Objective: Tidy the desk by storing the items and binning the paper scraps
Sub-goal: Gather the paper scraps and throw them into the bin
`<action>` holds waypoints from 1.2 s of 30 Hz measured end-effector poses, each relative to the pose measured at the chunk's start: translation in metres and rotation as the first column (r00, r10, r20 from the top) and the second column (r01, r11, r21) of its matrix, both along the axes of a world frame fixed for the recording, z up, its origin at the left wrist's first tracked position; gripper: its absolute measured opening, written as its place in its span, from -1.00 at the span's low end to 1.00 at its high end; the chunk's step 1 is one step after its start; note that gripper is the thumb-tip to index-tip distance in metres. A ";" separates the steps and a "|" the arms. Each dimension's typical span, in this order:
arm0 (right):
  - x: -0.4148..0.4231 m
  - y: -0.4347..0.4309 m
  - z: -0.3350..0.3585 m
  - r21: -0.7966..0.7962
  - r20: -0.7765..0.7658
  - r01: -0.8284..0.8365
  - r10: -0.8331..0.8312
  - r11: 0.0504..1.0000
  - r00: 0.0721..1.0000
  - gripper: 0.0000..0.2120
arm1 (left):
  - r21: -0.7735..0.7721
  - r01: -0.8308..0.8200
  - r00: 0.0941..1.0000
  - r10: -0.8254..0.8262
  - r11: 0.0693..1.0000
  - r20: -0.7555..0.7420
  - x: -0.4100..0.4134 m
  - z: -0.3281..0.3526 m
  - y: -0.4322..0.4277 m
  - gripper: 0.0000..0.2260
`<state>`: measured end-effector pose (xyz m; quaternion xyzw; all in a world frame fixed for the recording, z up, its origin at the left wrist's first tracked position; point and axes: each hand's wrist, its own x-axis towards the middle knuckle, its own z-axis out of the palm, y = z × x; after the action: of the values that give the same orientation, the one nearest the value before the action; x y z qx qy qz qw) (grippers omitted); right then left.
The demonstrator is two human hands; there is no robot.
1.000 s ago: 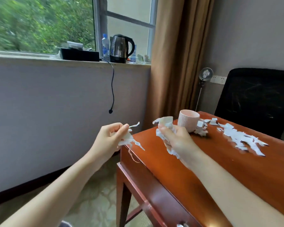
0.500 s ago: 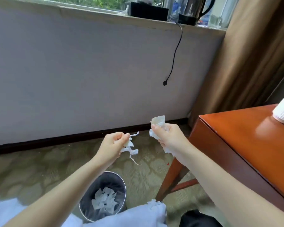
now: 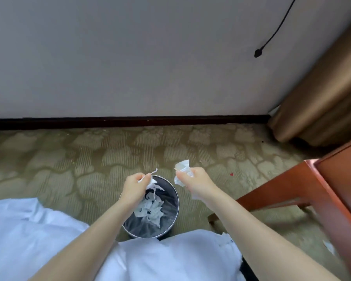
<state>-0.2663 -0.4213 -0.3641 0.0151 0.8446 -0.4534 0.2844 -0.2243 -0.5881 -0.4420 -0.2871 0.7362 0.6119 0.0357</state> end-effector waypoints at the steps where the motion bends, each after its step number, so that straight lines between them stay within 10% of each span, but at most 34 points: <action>1: -0.002 -0.005 -0.013 0.020 0.019 -0.012 0.012 1.000 1.000 -0.79 | -0.013 -0.012 1.000 0.013 1.000 0.027 -0.001 -0.011 -0.003 -0.65; 20: -0.015 -0.058 -0.183 0.180 0.391 -0.020 -0.053 0.983 0.919 -0.79 | 0.008 0.029 0.837 -0.029 1.000 0.547 -0.016 -0.145 -0.007 -0.71; 30: -0.010 -0.026 -0.152 0.135 0.370 -0.025 -0.027 0.990 0.929 -0.65 | 0.016 0.140 0.864 -0.130 0.990 0.487 -0.021 -0.122 -0.008 -0.87; 36: -0.009 0.012 -0.093 0.087 0.292 -0.071 0.043 0.994 0.955 -0.83 | -0.053 0.562 0.767 -0.497 0.825 0.407 -0.024 -0.051 0.009 -0.84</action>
<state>-0.2751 -0.4090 -0.4575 0.0706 0.8148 -0.3965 0.4170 -0.2487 -0.5794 -0.4930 -0.1807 0.8159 0.4444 0.3227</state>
